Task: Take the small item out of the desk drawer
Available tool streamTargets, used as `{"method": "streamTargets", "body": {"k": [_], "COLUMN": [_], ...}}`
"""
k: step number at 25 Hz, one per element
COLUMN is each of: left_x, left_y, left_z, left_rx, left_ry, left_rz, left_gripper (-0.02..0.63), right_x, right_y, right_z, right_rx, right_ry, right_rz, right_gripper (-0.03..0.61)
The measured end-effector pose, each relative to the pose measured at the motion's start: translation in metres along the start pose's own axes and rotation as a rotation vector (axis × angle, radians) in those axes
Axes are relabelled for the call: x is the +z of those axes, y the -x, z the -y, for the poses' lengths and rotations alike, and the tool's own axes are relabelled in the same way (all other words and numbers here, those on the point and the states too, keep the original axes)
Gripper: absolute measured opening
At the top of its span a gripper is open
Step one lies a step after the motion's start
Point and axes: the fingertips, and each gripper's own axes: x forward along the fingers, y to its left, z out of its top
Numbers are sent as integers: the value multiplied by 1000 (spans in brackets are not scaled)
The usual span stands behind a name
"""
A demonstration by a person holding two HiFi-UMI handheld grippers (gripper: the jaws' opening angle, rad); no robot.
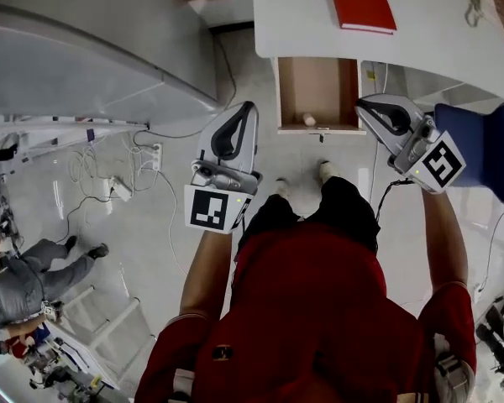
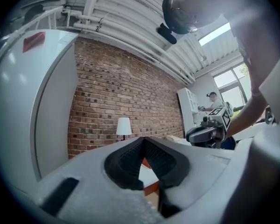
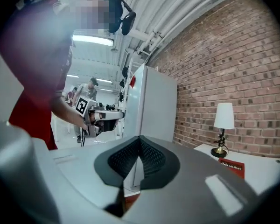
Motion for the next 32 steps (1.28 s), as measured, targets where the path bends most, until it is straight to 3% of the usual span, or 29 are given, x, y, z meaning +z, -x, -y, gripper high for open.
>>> {"method": "streamTargets", "body": {"k": [8, 15, 27, 32], "left_x": [-15, -32, -82, -103], "left_y": [-41, -40, -20, -15], "left_z": [15, 19, -1, -12], "left_rx": [190, 334, 391, 407], "left_ry": [2, 9, 23, 30], "left_rz": [-23, -55, -106, -111], "left_gripper": [3, 3, 3, 3], "right_x": [-43, -102, -197, -244], "right_y": [-3, -24, -70, -80], "right_z": [42, 33, -16, -27], "right_rx": [267, 545, 836, 930], "right_ry": [31, 122, 218, 318], "right_rz": [-37, -120, -294, -360], "right_gripper": [12, 12, 38, 58]}}
